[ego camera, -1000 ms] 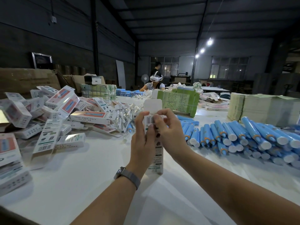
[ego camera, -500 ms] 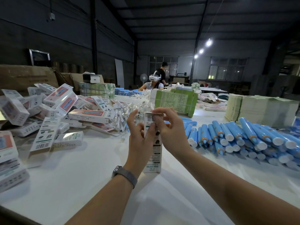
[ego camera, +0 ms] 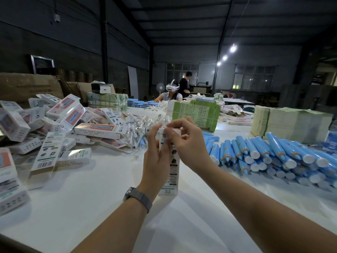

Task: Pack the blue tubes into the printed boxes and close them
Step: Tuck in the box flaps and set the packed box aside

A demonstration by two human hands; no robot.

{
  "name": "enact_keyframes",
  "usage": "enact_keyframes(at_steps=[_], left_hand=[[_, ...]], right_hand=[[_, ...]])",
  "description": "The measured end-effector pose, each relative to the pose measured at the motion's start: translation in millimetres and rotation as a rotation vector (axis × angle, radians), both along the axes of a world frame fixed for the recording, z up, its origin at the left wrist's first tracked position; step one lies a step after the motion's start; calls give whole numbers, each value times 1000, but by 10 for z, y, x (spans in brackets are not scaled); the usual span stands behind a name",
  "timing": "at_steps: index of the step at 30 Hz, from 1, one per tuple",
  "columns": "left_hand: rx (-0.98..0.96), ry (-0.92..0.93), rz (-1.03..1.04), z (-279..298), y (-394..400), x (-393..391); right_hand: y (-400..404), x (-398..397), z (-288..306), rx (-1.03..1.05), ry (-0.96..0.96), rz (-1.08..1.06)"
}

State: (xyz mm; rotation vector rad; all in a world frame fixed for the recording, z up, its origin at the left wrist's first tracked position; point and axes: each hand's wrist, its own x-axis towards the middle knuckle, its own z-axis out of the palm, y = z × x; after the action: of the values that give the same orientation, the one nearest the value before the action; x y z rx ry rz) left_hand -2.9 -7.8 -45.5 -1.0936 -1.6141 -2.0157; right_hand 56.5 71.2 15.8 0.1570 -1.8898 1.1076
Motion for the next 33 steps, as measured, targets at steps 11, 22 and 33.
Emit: enact_keyframes(at_steps=[11,22,33], left_hand=[[-10,5,2,-11,-6,4],[15,32,-8,-71,26,-30],[16,43,-29,-62,49,-24]], right_hand=[[38,26,131,123,-59,-45],[-69,2,-71,56,50,-70],[-31,-48,42,108,23,-96]])
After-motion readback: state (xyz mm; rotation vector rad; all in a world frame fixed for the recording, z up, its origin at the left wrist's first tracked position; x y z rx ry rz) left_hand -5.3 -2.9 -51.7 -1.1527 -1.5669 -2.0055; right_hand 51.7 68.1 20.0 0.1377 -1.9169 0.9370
